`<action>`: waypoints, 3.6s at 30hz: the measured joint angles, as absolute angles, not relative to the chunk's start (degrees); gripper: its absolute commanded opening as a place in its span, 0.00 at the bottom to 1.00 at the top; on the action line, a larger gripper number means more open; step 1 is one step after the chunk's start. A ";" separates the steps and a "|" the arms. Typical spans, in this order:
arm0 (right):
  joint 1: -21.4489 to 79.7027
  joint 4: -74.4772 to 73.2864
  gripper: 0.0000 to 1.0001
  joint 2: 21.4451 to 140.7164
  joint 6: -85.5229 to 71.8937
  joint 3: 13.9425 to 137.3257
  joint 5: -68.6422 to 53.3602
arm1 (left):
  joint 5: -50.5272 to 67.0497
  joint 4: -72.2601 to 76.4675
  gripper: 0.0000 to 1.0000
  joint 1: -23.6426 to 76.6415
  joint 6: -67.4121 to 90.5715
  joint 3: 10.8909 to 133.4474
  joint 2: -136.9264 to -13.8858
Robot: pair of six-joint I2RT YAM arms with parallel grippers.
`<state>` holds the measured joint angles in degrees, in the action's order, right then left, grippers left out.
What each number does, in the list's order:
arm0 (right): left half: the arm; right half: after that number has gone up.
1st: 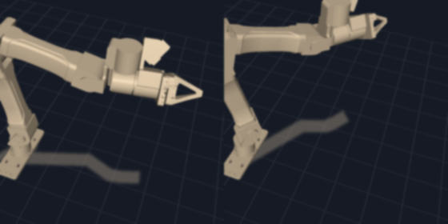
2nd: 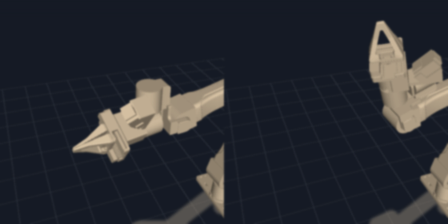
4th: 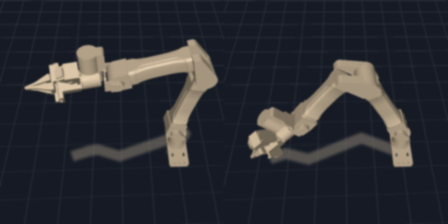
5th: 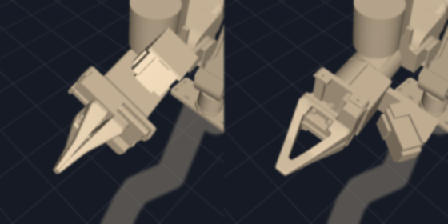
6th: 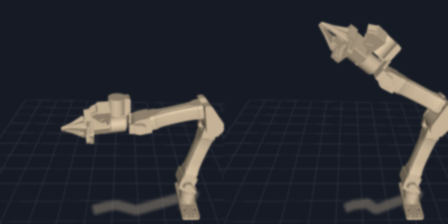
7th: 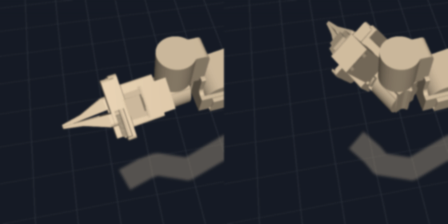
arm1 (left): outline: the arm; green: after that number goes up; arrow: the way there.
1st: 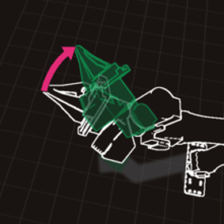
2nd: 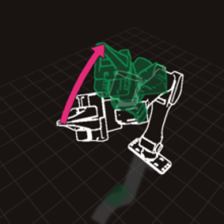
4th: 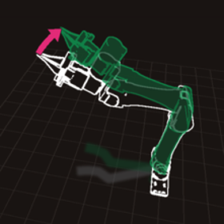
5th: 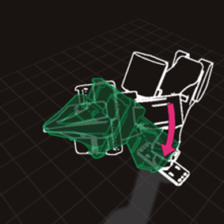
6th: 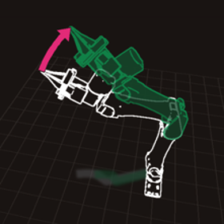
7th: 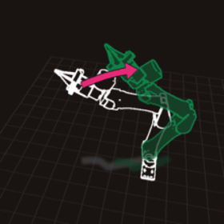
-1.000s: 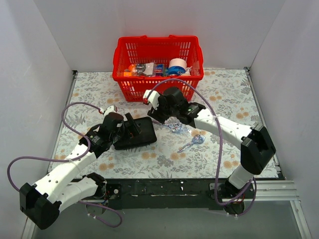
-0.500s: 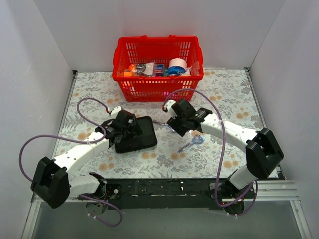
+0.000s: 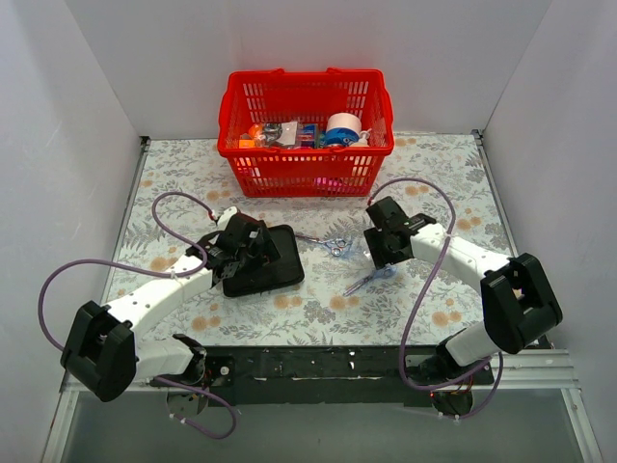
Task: Sort the hair-cutting tools
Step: Pick up the scissors from the center of the board.
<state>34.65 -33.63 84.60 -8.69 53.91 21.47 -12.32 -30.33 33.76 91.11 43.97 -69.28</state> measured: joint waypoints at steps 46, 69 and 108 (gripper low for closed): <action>32.45 -26.28 0.75 77.52 -33.76 38.54 25.56 | -8.23 -28.82 0.97 33.76 92.25 39.90 -62.04; 38.98 -33.93 0.79 69.56 -23.79 51.46 24.58 | -9.02 -29.56 0.97 33.76 93.23 37.93 -59.42; 43.81 -26.41 0.70 89.19 -1.72 49.32 3.51 | -8.95 -30.33 0.97 33.76 91.90 38.06 -59.79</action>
<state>43.81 -26.41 89.19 -1.72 49.32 3.51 -8.95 -30.33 33.76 91.90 38.06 -59.79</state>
